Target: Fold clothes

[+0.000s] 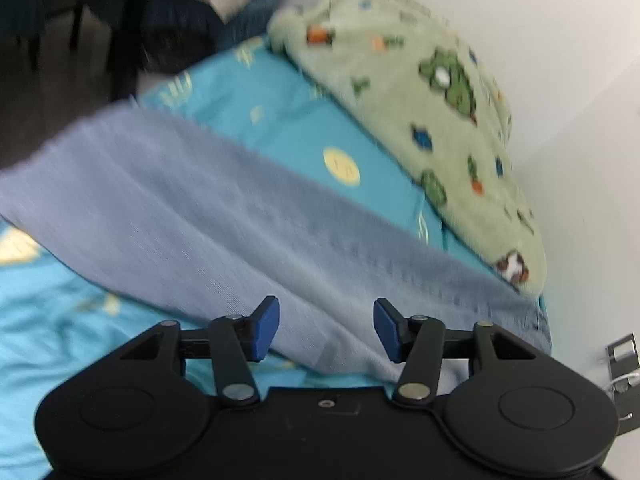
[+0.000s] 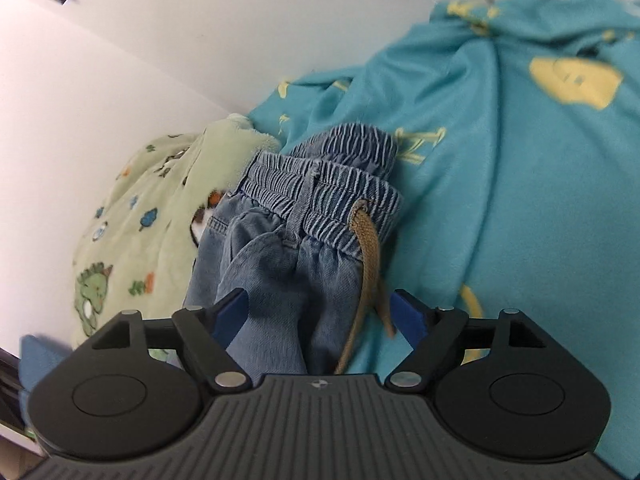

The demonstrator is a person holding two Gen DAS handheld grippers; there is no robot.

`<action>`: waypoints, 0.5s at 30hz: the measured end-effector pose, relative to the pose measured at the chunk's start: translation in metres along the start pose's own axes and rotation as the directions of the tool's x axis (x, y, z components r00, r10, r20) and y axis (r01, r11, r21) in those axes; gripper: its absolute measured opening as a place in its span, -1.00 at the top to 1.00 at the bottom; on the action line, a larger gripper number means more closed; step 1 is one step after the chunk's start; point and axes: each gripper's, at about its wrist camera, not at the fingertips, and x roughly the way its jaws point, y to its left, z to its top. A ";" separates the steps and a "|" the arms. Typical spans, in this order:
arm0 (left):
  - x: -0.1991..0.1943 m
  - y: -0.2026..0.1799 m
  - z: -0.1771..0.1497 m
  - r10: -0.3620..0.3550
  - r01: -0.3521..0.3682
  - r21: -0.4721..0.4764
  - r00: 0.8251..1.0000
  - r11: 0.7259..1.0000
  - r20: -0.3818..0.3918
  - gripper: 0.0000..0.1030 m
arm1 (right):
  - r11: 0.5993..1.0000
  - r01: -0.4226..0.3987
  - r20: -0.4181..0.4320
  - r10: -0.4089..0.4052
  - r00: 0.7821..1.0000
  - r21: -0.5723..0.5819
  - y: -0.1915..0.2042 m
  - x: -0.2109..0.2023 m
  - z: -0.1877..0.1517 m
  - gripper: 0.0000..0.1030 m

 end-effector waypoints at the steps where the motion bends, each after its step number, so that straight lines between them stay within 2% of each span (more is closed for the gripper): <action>1: 0.008 -0.004 -0.006 0.005 -0.005 0.005 1.000 1.000 -0.012 0.05 | 1.000 -0.009 0.018 0.009 1.000 -0.006 0.000 0.004 0.002 -0.56; 4: 0.031 0.000 -0.012 -0.004 0.004 0.001 0.999 1.000 -0.038 0.07 | 0.997 -0.011 0.045 0.014 0.999 -0.078 0.004 0.019 0.007 -0.64; 7: 0.040 0.003 -0.010 -0.005 0.006 0.014 1.000 1.000 -0.021 0.07 | 0.984 0.011 0.071 0.002 0.997 -0.176 0.014 0.031 0.005 -0.61; 9: 0.043 0.004 -0.008 0.004 -0.004 0.029 1.000 1.000 0.002 0.07 | 0.975 0.021 0.098 0.001 0.995 -0.221 0.023 0.033 0.001 -0.40; 10: 0.044 0.005 -0.008 0.011 -0.012 0.034 1.000 0.999 0.014 0.07 | 0.967 0.040 0.106 -0.014 0.994 -0.251 0.029 0.031 -0.001 -0.01; 11: 0.045 0.007 -0.007 0.016 -0.016 0.029 1.000 0.999 0.018 0.07 | 0.958 0.060 0.114 -0.028 0.993 -0.281 0.035 0.030 -0.003 0.26; 15: 0.038 0.015 -0.005 -0.014 0.014 -0.018 1.000 1.000 0.000 0.09 | 0.946 0.031 0.158 0.021 0.987 -0.322 0.063 0.001 -0.004 0.41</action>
